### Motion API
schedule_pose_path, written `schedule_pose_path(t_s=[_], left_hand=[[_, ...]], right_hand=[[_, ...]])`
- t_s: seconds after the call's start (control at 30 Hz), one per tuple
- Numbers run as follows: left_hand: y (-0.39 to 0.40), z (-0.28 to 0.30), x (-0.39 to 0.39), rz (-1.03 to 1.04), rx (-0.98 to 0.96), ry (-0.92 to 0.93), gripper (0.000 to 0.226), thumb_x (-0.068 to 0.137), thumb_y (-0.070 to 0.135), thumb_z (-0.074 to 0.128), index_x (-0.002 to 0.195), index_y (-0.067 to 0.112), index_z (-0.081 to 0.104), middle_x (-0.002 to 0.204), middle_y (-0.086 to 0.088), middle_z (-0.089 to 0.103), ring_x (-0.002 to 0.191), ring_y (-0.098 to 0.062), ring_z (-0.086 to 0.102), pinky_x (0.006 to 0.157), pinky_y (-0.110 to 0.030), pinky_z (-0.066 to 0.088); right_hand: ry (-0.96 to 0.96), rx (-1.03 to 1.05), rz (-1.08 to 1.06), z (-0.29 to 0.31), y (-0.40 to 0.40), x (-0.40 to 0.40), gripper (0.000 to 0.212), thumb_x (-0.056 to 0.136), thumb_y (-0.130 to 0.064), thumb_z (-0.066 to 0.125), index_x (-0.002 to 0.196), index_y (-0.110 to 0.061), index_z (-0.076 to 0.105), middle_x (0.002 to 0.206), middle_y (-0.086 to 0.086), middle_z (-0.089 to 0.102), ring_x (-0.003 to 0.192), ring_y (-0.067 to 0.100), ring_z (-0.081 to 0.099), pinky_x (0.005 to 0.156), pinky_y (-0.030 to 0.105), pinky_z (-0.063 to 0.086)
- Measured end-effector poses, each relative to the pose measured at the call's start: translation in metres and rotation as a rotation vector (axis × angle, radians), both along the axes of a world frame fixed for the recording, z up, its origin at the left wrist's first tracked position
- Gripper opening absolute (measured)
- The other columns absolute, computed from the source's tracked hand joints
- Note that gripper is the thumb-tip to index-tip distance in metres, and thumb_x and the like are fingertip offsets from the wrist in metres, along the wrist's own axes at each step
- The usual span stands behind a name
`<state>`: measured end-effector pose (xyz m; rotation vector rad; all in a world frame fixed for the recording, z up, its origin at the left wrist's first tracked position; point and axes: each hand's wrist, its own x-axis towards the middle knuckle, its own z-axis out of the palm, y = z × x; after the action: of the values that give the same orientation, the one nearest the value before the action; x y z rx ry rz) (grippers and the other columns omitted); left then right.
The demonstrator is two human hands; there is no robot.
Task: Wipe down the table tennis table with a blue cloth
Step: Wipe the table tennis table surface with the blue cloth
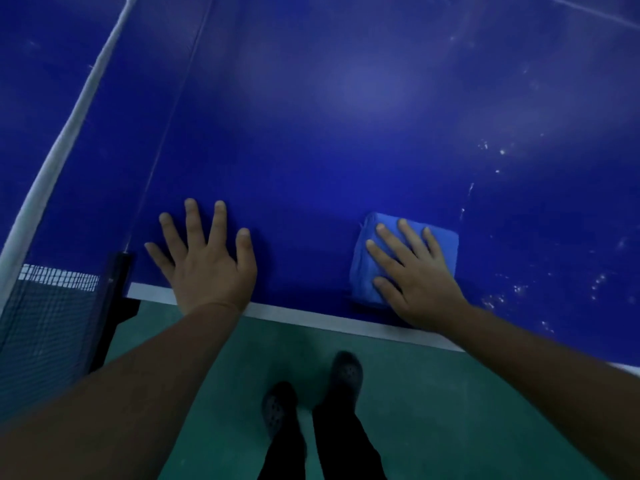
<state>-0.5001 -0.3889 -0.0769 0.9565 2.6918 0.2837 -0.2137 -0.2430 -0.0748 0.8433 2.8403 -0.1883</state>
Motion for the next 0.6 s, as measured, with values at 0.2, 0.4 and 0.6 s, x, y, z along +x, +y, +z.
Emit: schedule_pose_path(t_s=[0.2, 0.4, 0.6], left_hand=[[0.001, -0.002, 0.000, 0.000, 0.000, 0.020, 0.064, 0.097, 0.065, 0.013, 0.156, 0.040, 0.017, 0.167, 0.003, 0.001, 0.152, -0.028, -0.011, 0.118, -0.056, -0.014], [0.001, -0.002, 0.000, 0.003, -0.005, 0.019, 0.062, 0.098, 0.063, 0.014, 0.156, 0.040, 0.016, 0.167, 0.002, 0.002, 0.152, -0.029, -0.010, 0.118, -0.056, -0.013], [0.002, -0.002, 0.001, 0.008, 0.006, 0.034, 0.062, 0.098, 0.062, 0.016, 0.155, 0.038, 0.019, 0.167, 0.001, 0.004, 0.152, -0.030, -0.008, 0.119, -0.056, -0.011]], right_hand=[[0.022, 0.025, -0.516, 0.002, 0.066, -0.046, 0.067, 0.099, -0.057, 0.009, 0.159, -0.029, 0.013, 0.168, -0.004, 0.005, 0.154, 0.027, -0.003, 0.123, 0.055, 0.001], [0.019, 0.010, -0.160, -0.001, -0.046, -0.031, 0.058, 0.104, -0.054, 0.018, 0.157, -0.028, 0.025, 0.166, -0.002, 0.018, 0.153, 0.031, 0.011, 0.121, 0.058, 0.012], [-0.042, 0.006, -0.300, 0.005, -0.011, 0.002, 0.063, 0.101, -0.056, 0.014, 0.158, -0.029, 0.019, 0.167, -0.004, 0.008, 0.154, 0.029, 0.005, 0.122, 0.053, 0.003]])
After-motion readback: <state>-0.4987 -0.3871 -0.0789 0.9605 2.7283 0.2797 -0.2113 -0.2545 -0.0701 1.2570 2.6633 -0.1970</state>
